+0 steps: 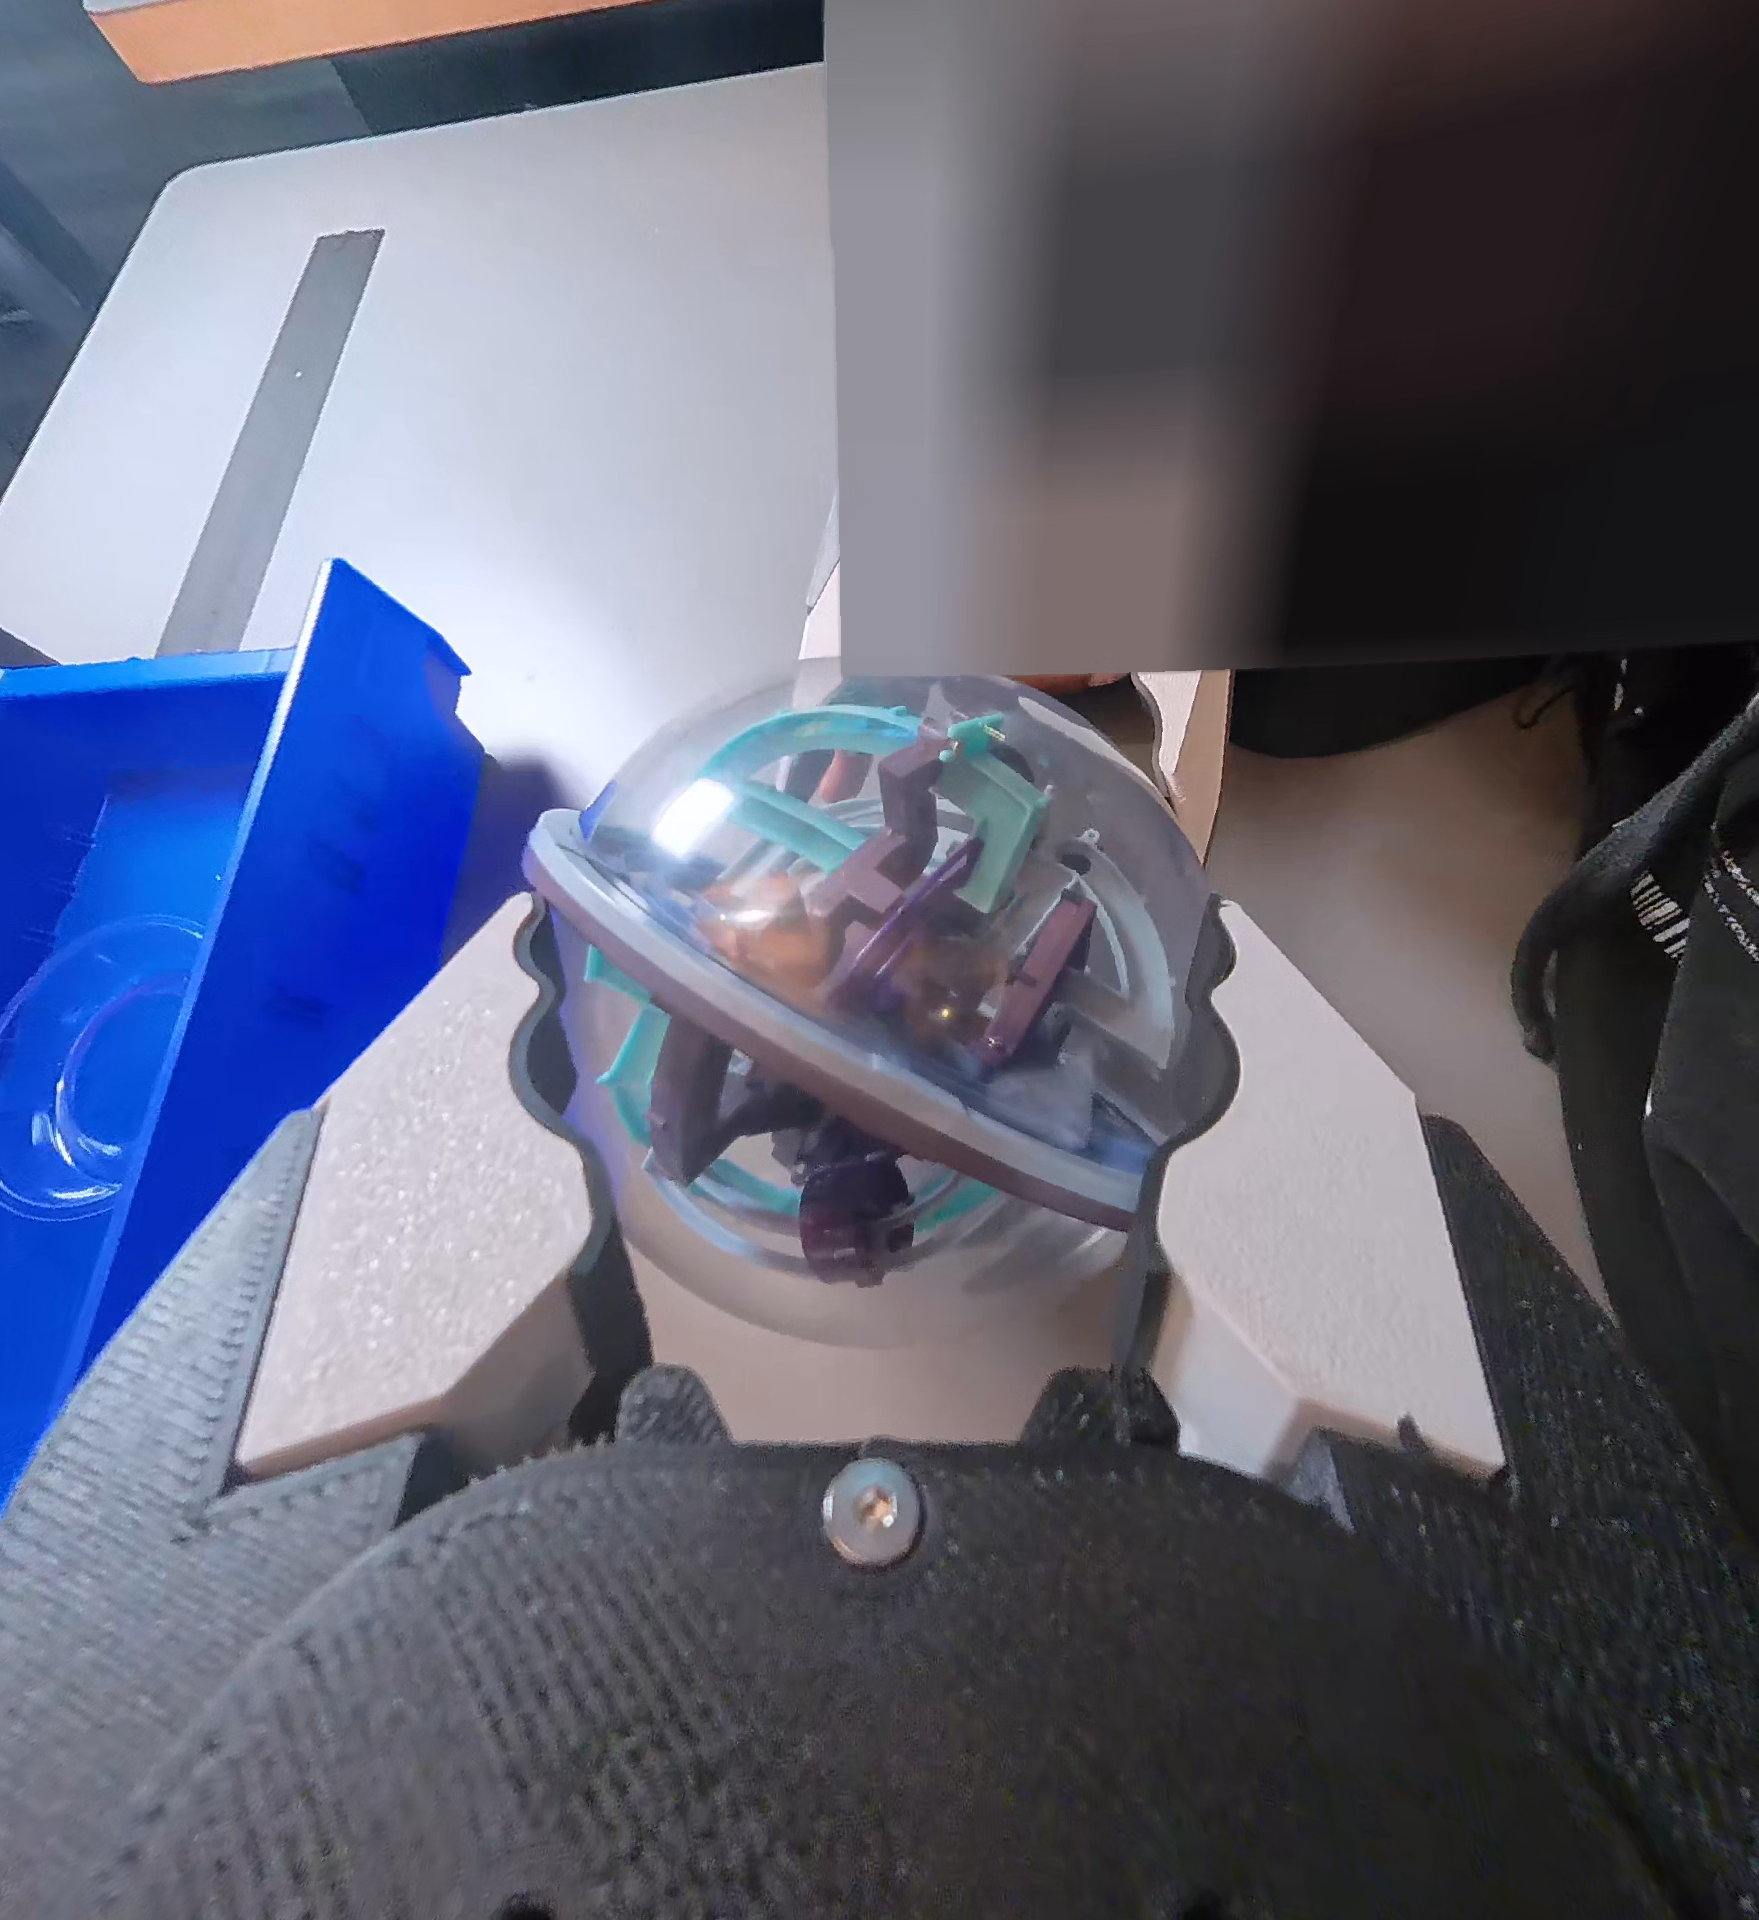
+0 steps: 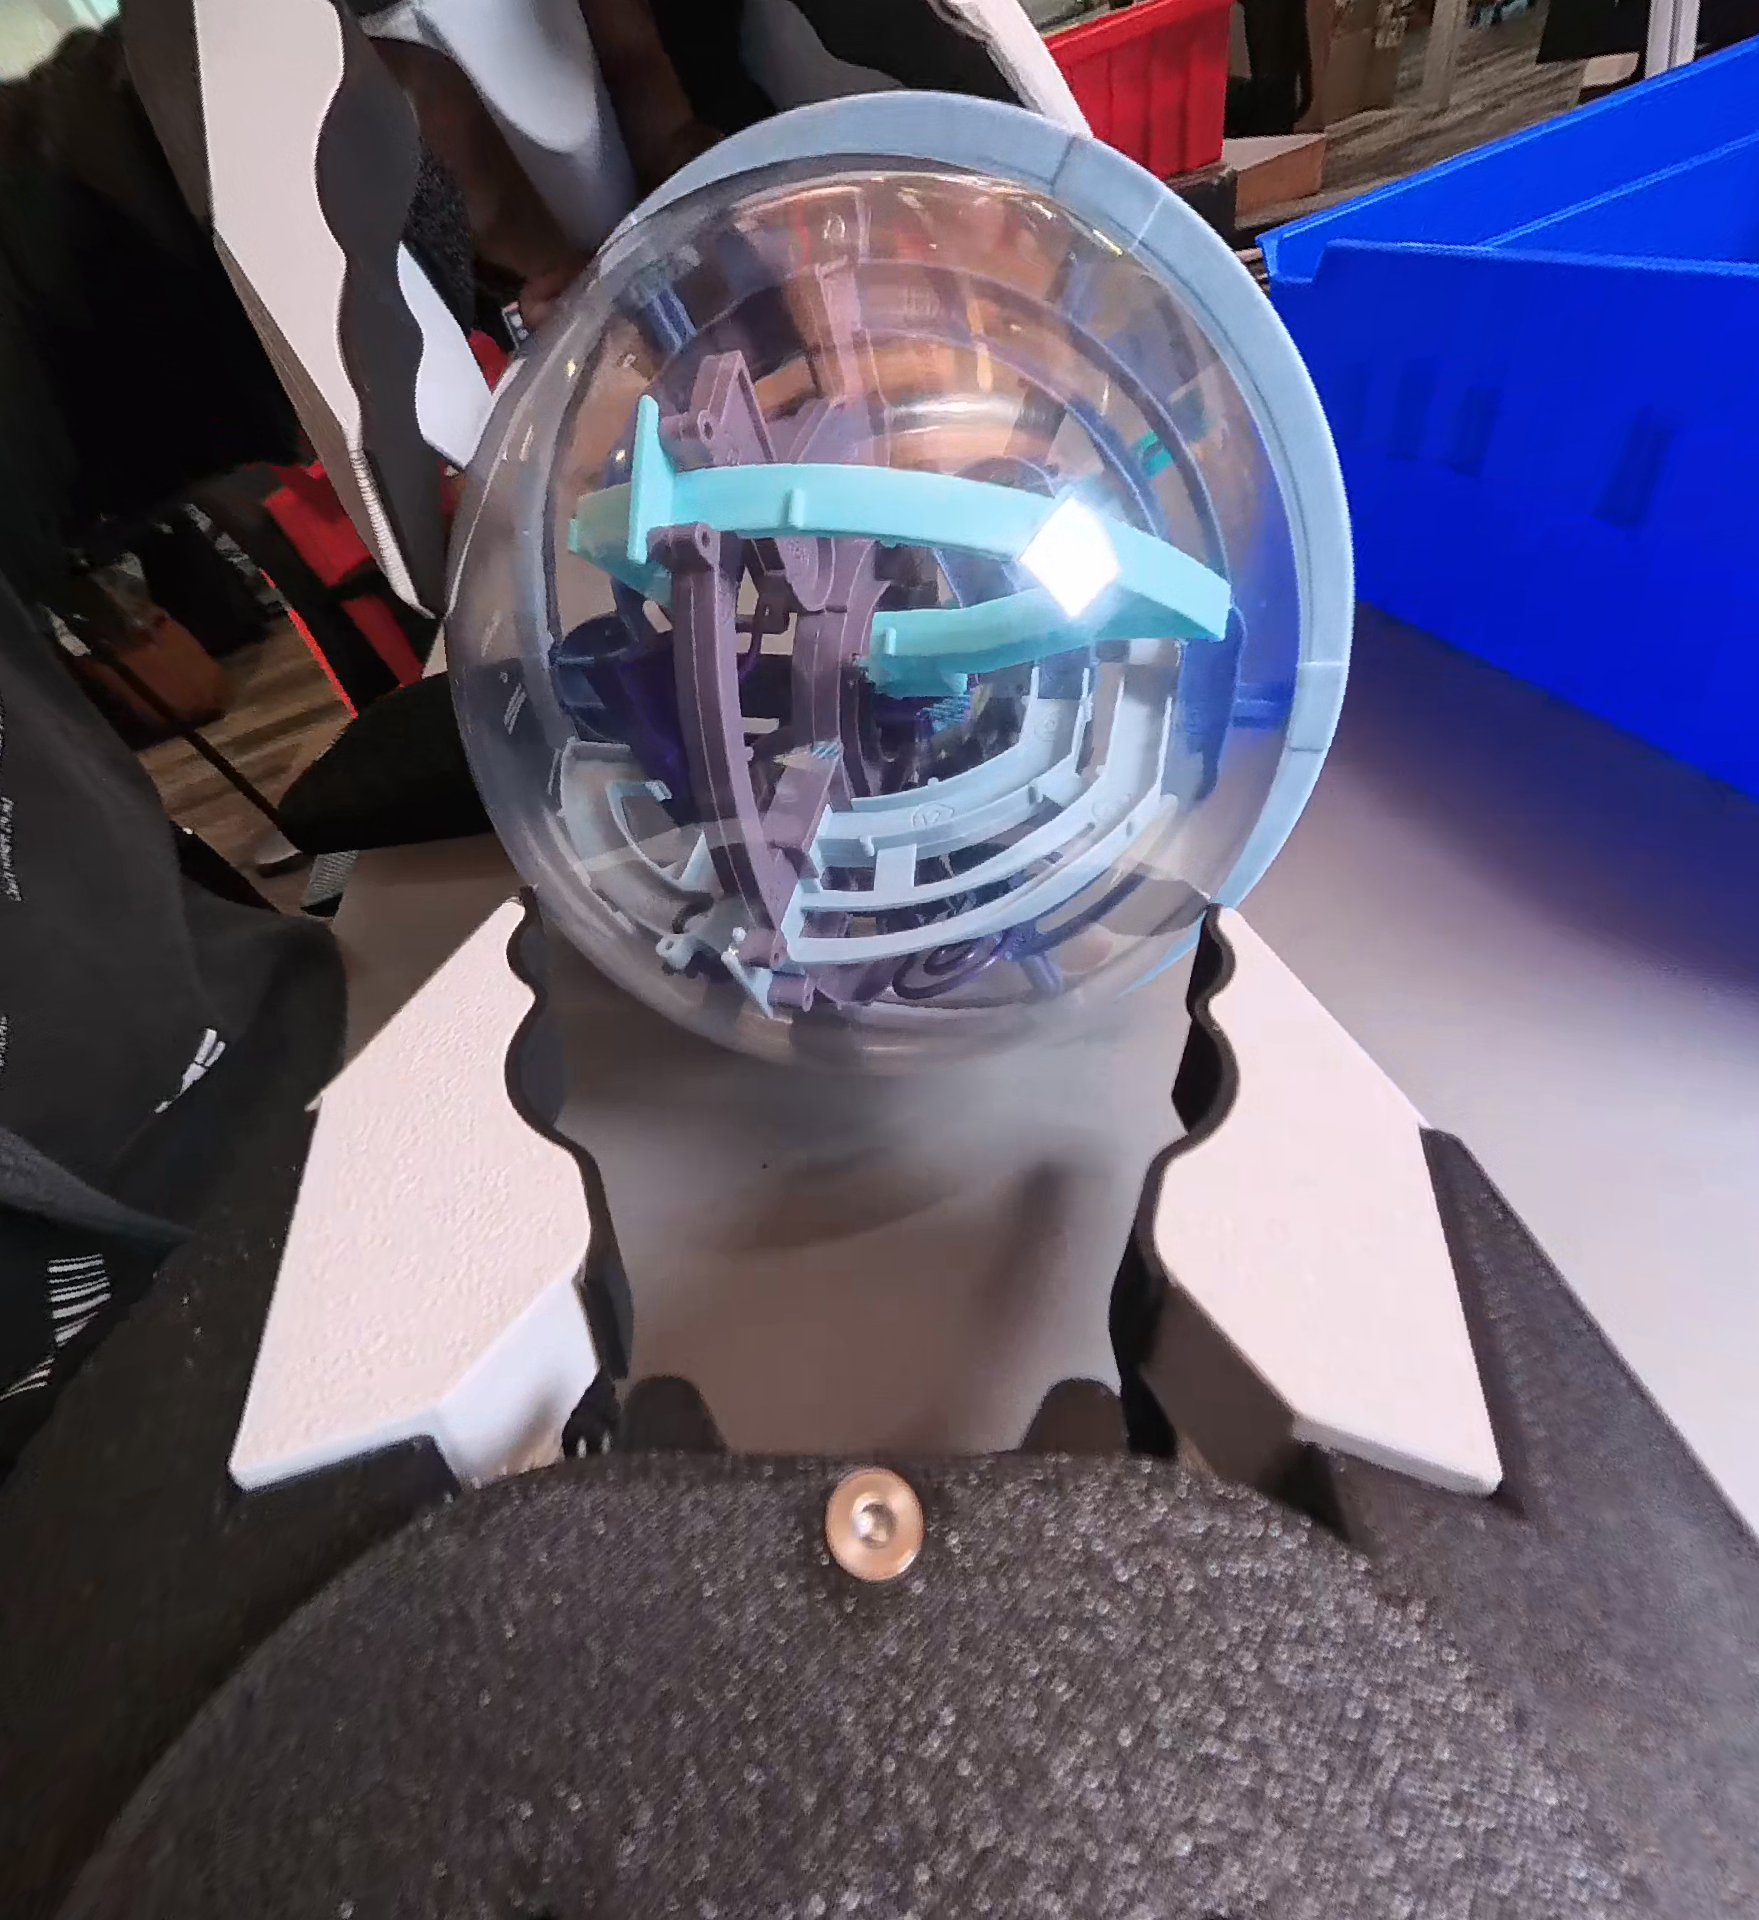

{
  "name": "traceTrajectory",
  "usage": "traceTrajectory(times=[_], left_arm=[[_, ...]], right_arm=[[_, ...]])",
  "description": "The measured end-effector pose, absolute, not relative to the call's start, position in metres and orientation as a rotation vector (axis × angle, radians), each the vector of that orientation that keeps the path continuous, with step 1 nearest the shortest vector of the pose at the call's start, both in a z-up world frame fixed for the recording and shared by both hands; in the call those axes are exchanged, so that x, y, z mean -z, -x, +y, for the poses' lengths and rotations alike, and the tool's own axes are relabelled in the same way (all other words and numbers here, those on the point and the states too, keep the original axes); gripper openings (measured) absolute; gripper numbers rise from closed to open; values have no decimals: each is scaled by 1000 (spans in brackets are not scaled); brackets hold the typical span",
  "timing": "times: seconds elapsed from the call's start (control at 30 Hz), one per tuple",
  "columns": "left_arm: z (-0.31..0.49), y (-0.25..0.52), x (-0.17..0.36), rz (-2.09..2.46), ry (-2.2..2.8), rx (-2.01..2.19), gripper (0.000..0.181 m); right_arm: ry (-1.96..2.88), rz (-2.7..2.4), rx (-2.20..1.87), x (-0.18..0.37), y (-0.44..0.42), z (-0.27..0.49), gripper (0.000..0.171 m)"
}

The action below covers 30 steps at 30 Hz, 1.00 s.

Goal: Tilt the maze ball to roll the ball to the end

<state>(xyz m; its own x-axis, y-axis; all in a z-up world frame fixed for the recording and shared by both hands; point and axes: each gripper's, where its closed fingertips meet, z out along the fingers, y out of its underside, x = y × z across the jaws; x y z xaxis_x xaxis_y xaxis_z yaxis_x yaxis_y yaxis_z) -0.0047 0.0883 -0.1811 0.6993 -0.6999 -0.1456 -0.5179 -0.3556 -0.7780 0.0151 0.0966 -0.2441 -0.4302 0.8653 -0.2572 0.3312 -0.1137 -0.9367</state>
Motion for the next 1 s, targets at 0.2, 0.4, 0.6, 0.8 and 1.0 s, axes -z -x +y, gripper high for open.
traceTrajectory(times=[0.2, 0.4, 0.6, 0.8, 1.0], left_arm=[[102, 21, 178, 668, 2098, 212, 119], [104, 20, 188, 665, 2079, 153, 125], [108, 13, 187, 767, 2072, 96, 122], [112, 10, 185, 823, 2073, 52, 114], [121, 9, 183, 862, 2084, 74, 108]], right_arm=[[1356, -1686, -1631, 243, -15, 98, 112], [1361, -1711, -1640, 245, -14, 92, 115], [1397, -1697, -1651, 246, -14, 95, 115], [1393, -1688, -1636, 246, -14, 101, 118], [1239, -1713, -1485, 242, -14, 118, 125]])
